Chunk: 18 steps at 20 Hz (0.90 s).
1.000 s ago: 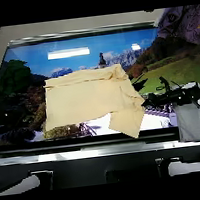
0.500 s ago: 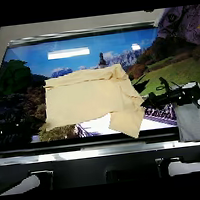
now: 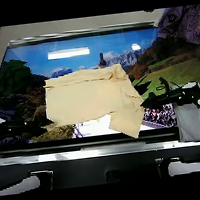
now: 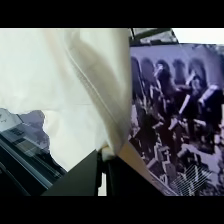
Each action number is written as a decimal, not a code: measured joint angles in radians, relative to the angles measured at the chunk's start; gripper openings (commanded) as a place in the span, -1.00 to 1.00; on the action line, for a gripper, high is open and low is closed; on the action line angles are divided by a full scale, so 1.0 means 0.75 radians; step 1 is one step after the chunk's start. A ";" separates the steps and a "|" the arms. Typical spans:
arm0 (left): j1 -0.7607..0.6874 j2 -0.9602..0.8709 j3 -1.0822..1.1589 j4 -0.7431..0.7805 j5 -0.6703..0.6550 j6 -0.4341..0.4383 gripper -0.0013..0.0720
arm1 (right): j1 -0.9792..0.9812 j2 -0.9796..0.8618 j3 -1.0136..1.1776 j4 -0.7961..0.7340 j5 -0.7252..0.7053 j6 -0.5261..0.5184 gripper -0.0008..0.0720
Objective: Fold the clothes and pants, and hang the long-sleeved shirts on hangers.
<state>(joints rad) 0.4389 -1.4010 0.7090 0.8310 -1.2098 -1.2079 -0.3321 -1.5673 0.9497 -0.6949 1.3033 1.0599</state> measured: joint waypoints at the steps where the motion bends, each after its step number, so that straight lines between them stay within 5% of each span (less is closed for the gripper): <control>1: -0.009 -0.009 -0.002 0.019 0.030 0.002 -0.67 | 0.000 0.000 0.000 0.000 0.003 0.001 -0.89; 2: -0.014 -0.013 -0.003 0.036 0.049 0.006 -0.89 | 0.000 0.001 0.000 0.000 0.006 0.006 -0.89; 10: -0.076 -0.019 0.167 -0.089 0.059 0.005 -0.92 | 0.003 0.164 0.074 0.030 -0.024 -0.012 -0.90; 18: -0.241 -0.017 1.193 -0.124 0.032 -0.100 -0.92 | 0.223 0.284 0.907 -0.133 -0.164 0.125 -0.90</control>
<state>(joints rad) 0.2584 -1.4139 1.6035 0.7383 -1.1862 -1.2827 -0.1646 -1.3544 1.6302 -0.7948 1.1805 1.1538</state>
